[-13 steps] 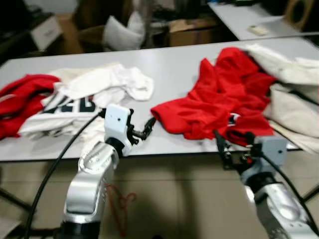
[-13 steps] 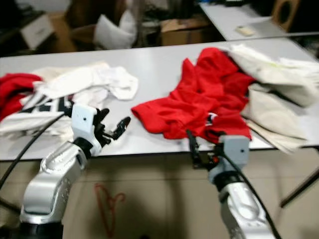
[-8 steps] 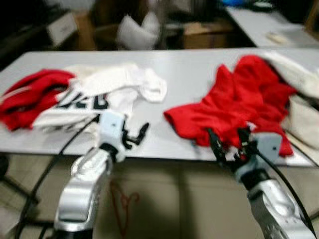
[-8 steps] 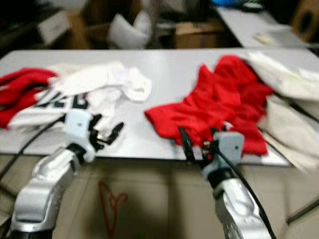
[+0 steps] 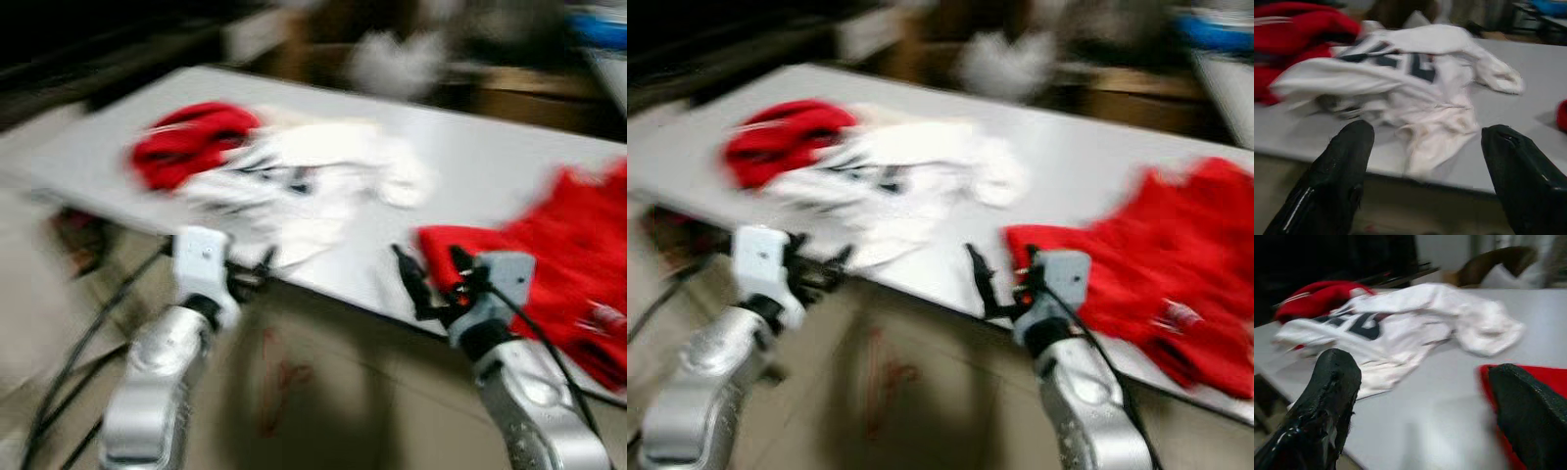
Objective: Hang hanger
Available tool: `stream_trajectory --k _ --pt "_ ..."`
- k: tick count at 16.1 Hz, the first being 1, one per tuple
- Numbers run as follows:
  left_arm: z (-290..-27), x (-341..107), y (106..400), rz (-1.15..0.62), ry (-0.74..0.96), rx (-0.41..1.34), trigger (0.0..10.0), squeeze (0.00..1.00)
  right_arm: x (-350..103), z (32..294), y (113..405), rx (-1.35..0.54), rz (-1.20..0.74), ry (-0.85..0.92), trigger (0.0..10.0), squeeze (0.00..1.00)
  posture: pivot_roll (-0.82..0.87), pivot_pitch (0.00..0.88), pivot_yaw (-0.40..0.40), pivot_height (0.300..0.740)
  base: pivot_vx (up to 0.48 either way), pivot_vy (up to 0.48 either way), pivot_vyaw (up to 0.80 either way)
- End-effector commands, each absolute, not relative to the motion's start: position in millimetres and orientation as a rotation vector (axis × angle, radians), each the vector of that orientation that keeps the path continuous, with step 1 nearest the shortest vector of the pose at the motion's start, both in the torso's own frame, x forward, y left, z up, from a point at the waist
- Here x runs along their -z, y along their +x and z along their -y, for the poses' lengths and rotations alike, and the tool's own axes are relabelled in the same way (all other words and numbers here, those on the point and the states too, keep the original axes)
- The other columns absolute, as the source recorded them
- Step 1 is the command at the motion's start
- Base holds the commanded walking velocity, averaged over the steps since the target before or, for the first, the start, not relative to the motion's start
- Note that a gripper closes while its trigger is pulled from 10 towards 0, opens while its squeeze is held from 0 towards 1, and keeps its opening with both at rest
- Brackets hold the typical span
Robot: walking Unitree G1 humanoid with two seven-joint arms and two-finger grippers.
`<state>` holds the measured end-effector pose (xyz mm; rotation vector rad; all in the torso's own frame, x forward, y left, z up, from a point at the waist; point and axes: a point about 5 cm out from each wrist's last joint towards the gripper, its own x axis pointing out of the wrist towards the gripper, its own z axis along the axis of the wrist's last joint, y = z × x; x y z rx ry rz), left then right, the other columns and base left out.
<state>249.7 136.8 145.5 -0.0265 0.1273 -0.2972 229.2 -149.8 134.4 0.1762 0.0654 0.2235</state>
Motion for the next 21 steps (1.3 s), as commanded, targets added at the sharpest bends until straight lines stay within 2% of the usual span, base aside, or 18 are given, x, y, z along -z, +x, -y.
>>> stream_trajectory --k 1,5,10,15,17,21 --pt "-140.1 -147.5 247.7 -0.127 -0.023 0.273 10.0 0.00 -134.7 145.3 229.7 -0.228 -0.078 0.216 10.0 1.00 -0.11 0.000 0.012 0.740 0.000 0.000 0.80" --pt "-121.6 -145.0 254.4 -0.132 -0.032 0.336 10.0 0.00 -135.2 155.7 232.3 -0.158 -0.079 0.262 10.0 1.00 -0.14 0.000 0.036 0.740 0.000 0.000 0.80" --pt "-128.2 -152.6 266.2 -0.112 -0.029 0.328 10.0 0.00 -139.7 165.1 235.0 -0.097 -0.041 0.308 10.0 1.00 -0.14 0.000 0.060 0.740 0.000 0.000 0.77" --pt "-135.6 -155.1 272.2 -0.081 -0.032 0.272 10.0 0.00 -134.9 169.7 234.9 -0.070 -0.090 0.192 10.0 1.00 -0.15 0.000 0.061 0.740 0.000 0.000 0.00" --pt "-128.1 -155.5 265.7 -0.071 -0.037 0.306 10.0 0.00 -134.5 162.7 238.9 -0.157 -0.096 0.180 10.0 1.00 -0.13 0.000 0.035 0.740 0.137 0.000 0.00" --pt "-136.3 -153.9 258.5 -0.079 -0.019 0.260 10.0 0.00 -135.5 143.5 243.8 -0.347 -0.081 0.218 10.0 1.00 -0.08 0.000 -0.001 0.740 0.288 0.000 0.80"
